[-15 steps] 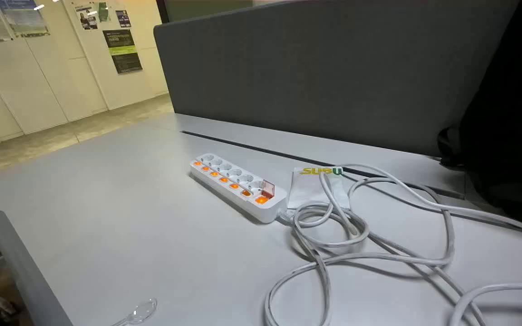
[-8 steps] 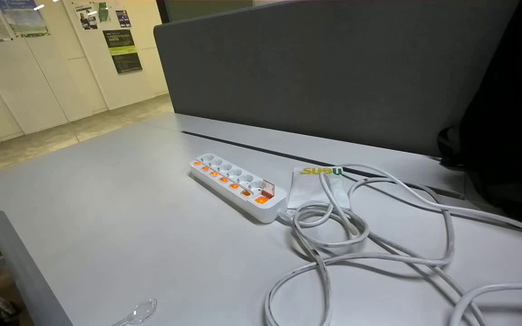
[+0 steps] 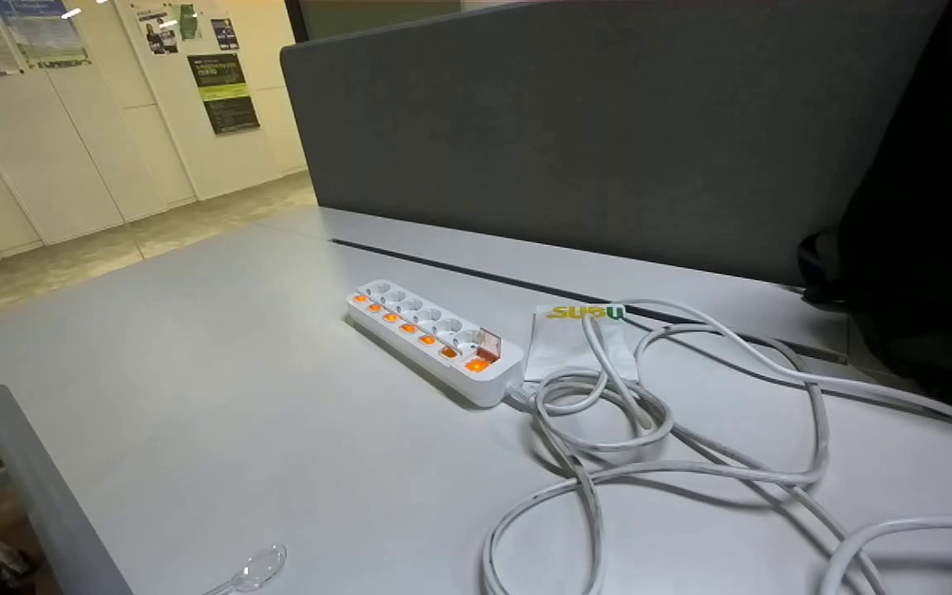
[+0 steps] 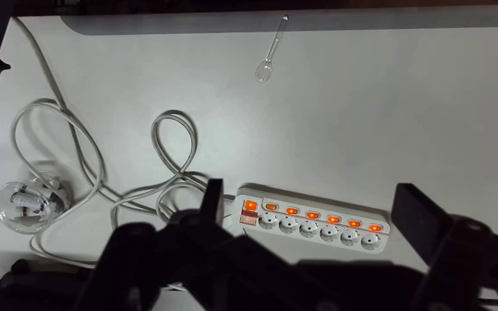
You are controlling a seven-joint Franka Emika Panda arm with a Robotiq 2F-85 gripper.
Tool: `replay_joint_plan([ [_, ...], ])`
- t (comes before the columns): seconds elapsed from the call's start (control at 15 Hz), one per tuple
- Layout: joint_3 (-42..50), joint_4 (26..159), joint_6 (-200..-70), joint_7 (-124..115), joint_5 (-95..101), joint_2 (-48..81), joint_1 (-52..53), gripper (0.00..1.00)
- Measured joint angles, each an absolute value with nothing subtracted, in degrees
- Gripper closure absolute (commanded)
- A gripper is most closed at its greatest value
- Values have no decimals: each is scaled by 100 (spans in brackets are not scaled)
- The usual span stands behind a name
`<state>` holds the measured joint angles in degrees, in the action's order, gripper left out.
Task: Switch off the second slot on the extension cord from right to left
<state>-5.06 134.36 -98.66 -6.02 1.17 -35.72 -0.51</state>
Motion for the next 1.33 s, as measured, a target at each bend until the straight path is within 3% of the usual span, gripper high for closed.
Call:
replay_joint_plan([
  [0.4, -499, 13439, -10053, -601, 120, -3302, -46, 0],
  [0.47, -499, 13431, -10113, -602, 122, -3184, -47, 25],
  [0.6, -504, 13395, -10272, -696, 211, -2888, -76, 31],
  [1.2, -553, 13096, -12135, -1756, 647, -1263, -205, 95],
  [1.33, -554, 13072, -12586, -1966, 669, -971, -202, 100],
])
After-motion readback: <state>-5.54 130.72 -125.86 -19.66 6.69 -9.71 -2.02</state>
